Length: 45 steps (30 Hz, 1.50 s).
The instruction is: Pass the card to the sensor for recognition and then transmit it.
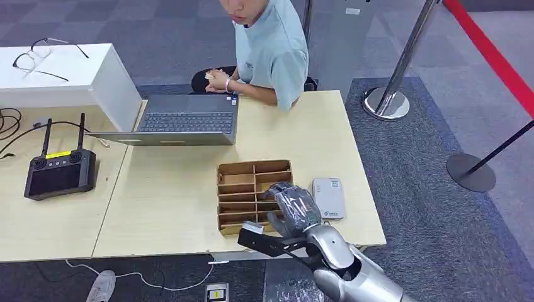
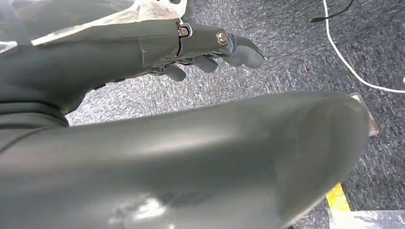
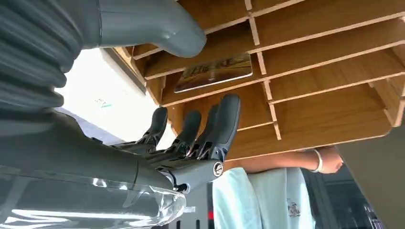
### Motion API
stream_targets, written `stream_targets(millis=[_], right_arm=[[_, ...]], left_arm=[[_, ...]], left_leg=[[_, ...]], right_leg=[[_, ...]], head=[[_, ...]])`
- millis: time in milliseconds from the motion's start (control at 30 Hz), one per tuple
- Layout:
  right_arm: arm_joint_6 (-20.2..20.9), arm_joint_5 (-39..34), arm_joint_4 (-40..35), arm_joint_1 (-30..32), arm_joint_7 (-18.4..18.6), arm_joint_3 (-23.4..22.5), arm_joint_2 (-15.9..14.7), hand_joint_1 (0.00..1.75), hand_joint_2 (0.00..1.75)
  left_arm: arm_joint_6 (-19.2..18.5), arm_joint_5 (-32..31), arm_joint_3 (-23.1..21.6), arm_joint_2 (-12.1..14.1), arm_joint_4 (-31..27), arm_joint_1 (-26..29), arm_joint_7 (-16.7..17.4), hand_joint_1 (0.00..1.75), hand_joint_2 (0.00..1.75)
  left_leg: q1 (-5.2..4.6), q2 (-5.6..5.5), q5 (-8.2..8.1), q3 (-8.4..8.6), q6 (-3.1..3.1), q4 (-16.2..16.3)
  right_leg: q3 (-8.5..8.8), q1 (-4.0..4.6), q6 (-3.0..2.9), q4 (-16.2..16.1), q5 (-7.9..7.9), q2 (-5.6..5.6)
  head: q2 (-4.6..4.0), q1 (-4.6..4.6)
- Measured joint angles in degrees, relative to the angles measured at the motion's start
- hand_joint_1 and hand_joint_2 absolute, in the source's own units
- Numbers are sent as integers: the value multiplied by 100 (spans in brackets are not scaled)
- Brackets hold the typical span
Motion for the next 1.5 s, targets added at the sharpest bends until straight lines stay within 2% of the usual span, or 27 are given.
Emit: stream_targets(millis=[633, 833, 900, 967, 1000, 1033, 1067, 1367, 1500], right_arm=[[-133, -153, 220, -34, -92, -7, 120, 77, 175], [-137, -207, 301, -36, -92, -9, 135, 84, 175], [-162, -221, 343, -35, -103, -9, 135, 98, 175], [-201, -234, 387, -35, -118, -9, 138, 103, 175], [-236, -260, 418, -35, -136, -9, 138, 140, 175], [-282, -286, 446, -35, -157, -11, 140, 162, 175], [-341, -306, 479, -36, -168, -15, 149, 175, 175], [-982, -297, 761, -27, -317, -77, 184, 175, 175], [-1138, -254, 846, -18, -378, -107, 214, 175, 175]], left_arm=[[0, -37, -2, 2, 0, -1, 0, 0, 0], [0, -44, -2, 2, 0, -1, 0, 0, 0], [0, -46, -2, 2, 0, -2, -4, 0, 0], [0, -55, -4, 2, 0, -2, -4, 0, 0], [0, -61, -4, 2, 0, -1, -7, 0, 0], [0, -61, -4, 2, 0, -2, -9, 0, 0], [0, -61, -4, 2, 0, -2, -13, 0, 0], [2, -61, -4, 2, 0, -2, -33, 0, 0], [2, -63, -4, 2, 0, -2, -33, 0, 0]], left_leg=[[0, 0, 0, 0, 0, 0], [0, 0, 0, 0, 0, 0], [0, 0, 0, 0, 0, 0], [0, 0, 0, 0, 0, 0], [0, 0, 0, 0, 0, 0], [0, 0, 0, 0, 0, 0], [0, 0, 0, 0, 0, 0], [0, 0, 0, 0, 0, 0], [0, 1, 0, 1, 0, 0]], right_leg=[[1, 0, 0, 0, 0, 0], [1, 0, 0, 0, 0, 0], [0, 0, 0, 0, 0, 0], [0, 0, 0, 0, 0, 0], [1, 0, 0, 0, 0, 0], [1, 0, 0, 0, 0, 0], [1, 0, 0, 0, 0, 0], [0, 0, 0, 0, 0, 0], [0, 0, 0, 0, 0, 0]], head=[[0, -2], [0, -2], [0, -2], [0, -2], [0, 0], [0, -2], [0, -2], [-2, -2], [-2, 0]])
